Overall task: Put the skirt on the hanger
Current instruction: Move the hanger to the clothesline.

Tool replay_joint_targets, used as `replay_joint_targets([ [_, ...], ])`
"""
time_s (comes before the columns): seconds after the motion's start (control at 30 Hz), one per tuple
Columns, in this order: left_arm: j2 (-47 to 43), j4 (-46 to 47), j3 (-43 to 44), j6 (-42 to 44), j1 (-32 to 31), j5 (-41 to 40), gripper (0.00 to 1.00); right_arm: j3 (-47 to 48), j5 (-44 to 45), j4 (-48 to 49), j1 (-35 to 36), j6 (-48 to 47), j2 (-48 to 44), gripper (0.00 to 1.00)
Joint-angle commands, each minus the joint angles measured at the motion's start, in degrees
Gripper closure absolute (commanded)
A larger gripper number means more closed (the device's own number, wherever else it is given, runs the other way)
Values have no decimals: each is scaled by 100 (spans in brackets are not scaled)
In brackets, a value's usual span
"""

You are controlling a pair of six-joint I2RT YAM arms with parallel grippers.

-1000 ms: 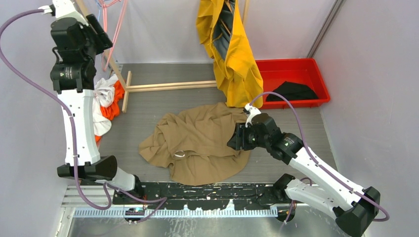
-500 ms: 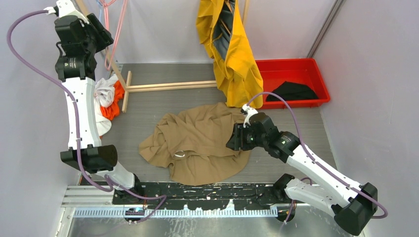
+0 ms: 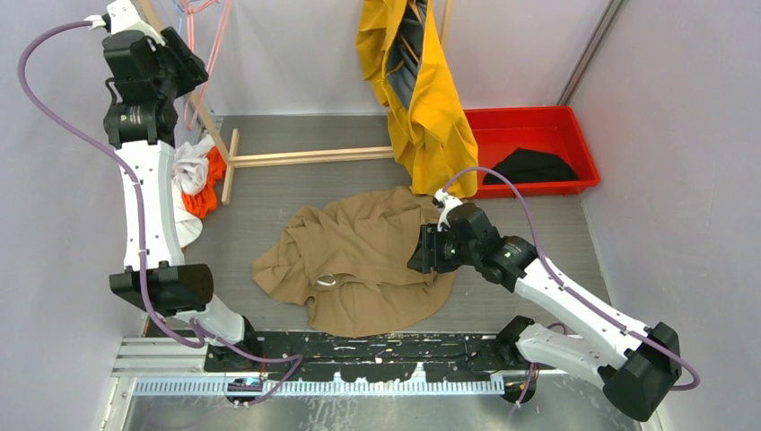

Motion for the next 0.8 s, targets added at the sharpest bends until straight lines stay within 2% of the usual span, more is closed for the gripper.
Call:
replay_joint_targets([
  [0.0, -498, 389, -117, 5, 39, 16, 43, 28, -115, 290, 28, -100, 22, 48],
  [0.17, -710, 361, -245, -102, 91, 110, 43, -21, -154, 374, 26, -87, 88, 48],
  [0.37, -1032, 370, -406, -172, 96, 615, 46, -93, -199, 451, 33, -87, 150, 48],
  [0.57, -880, -131, -44, -171, 97, 1158, 49, -217, -267, 585, 31, -51, 181, 49],
  [0.77, -906, -379, -317, -108, 97, 1115, 51, -299, -303, 680, 28, -17, 193, 48],
])
